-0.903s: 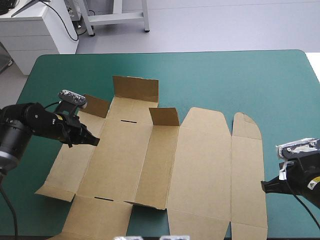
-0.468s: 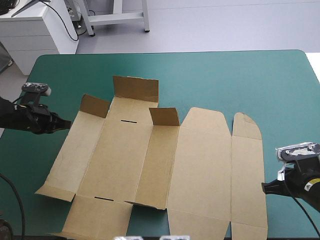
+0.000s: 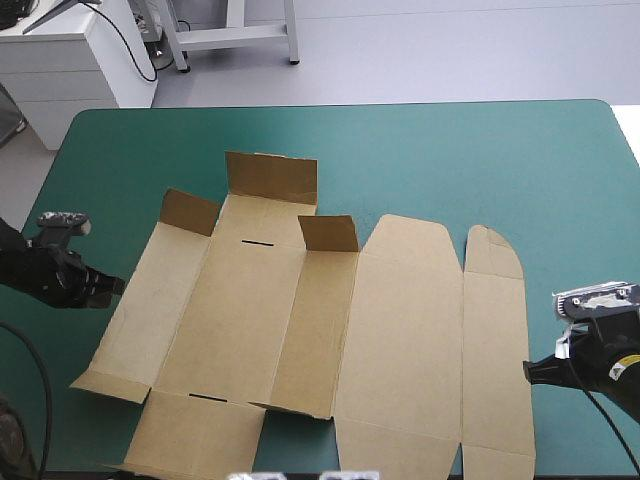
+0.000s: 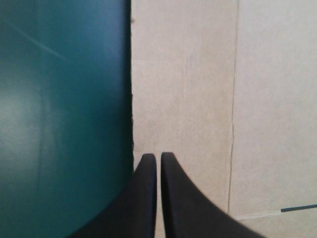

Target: Fold the box

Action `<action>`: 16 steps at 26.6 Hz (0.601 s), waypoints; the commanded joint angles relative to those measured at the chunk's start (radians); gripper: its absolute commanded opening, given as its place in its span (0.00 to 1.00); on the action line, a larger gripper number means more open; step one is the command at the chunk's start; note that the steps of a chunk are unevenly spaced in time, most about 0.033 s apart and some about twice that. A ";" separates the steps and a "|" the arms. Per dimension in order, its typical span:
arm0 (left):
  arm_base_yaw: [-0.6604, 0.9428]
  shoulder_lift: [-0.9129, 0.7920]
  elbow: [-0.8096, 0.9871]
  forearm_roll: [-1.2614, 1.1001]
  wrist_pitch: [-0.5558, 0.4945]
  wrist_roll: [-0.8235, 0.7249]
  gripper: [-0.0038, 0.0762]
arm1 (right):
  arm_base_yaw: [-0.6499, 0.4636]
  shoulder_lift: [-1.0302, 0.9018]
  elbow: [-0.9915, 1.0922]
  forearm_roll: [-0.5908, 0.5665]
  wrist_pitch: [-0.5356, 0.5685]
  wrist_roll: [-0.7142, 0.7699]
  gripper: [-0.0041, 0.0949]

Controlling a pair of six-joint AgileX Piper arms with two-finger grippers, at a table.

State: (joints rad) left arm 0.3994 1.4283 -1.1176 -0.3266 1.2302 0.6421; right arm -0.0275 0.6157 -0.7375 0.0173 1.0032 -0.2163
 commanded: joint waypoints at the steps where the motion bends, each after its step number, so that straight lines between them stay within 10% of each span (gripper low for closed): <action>1: 0.015 0.032 0.014 -0.017 0.044 0.006 0.07 | -0.004 0.003 -0.023 0.002 -0.058 0.000 0.02; 12: 0.233 0.056 0.015 -0.185 0.021 0.040 0.12 | -0.004 0.003 -0.023 0.002 -0.059 0.000 0.02; 16: 0.243 0.115 0.015 -0.162 0.046 0.018 0.69 | -0.004 0.003 -0.025 0.002 -0.086 0.000 0.02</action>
State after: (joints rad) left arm 0.6389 1.5437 -1.0819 -0.4607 1.2147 0.6742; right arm -0.0275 0.6157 -0.7364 0.0175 0.9905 -0.2163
